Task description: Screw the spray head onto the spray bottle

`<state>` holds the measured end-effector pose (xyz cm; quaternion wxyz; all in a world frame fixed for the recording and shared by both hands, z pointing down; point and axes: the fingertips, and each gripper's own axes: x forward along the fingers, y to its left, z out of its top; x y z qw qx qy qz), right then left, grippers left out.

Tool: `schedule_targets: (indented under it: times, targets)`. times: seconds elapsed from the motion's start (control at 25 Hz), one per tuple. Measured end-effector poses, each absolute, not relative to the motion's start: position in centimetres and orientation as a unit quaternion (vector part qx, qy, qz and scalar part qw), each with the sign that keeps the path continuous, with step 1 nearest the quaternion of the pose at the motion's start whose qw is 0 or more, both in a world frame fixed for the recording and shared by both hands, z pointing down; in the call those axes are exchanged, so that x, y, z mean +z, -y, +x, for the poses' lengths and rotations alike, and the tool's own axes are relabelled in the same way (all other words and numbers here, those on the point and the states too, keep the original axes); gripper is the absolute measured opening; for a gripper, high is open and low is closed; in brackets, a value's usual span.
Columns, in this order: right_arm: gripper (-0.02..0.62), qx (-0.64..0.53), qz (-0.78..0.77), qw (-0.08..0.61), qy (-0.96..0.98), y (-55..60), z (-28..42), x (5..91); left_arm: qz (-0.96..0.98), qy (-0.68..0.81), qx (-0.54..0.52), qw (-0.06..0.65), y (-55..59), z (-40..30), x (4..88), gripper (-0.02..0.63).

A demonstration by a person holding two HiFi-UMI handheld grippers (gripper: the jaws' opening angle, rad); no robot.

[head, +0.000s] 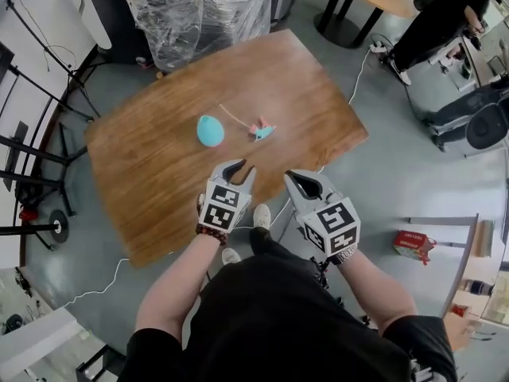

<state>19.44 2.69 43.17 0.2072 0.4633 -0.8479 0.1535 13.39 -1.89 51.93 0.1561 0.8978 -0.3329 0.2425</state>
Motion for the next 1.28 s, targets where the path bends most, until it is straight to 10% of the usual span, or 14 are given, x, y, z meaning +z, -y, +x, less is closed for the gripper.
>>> schedule_targets:
  times: [1.28]
  targets:
    - [-0.008,0.206,0.473,0.258,0.816,4.0,23.0,46.8,0.875,0.291,0.323,0.213,10.5,18.3,64.4,0.031]
